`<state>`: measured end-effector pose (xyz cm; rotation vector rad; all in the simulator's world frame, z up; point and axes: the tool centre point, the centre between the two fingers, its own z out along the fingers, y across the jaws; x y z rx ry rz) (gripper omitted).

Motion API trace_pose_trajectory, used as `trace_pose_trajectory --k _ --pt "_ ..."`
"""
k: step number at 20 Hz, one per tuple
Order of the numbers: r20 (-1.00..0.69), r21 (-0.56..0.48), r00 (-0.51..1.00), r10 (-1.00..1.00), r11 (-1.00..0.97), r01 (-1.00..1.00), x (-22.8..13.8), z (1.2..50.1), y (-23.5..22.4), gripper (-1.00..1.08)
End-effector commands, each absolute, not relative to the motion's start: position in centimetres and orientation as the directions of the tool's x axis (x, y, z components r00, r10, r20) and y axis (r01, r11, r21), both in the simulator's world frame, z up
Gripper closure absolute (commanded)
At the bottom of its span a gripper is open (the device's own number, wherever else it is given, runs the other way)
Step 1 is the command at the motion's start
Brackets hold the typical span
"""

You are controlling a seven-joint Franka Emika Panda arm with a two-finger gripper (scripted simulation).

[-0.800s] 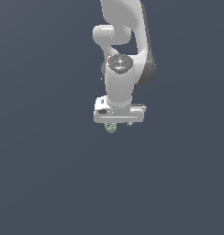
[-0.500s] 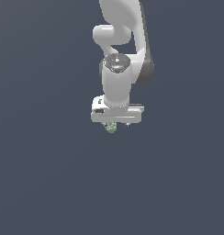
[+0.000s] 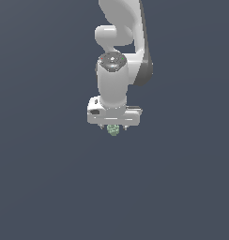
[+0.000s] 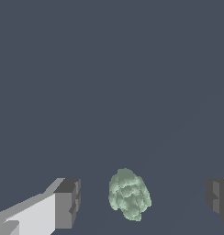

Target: Pick up the object and move it to a goal position.

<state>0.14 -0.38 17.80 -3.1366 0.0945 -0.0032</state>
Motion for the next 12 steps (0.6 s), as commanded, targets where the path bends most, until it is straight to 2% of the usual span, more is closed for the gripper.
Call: trace_pose_trajectory --k 1,12 --pt "0.001 -0.004 0.999 -0.048 -0.999 -0.048 0.0 17.7 -0.3 -0.92" --pt "0.001 0.000 0.994 0.111 -0.994 0.111 -1.2 16.1 -0.6 -0.92"
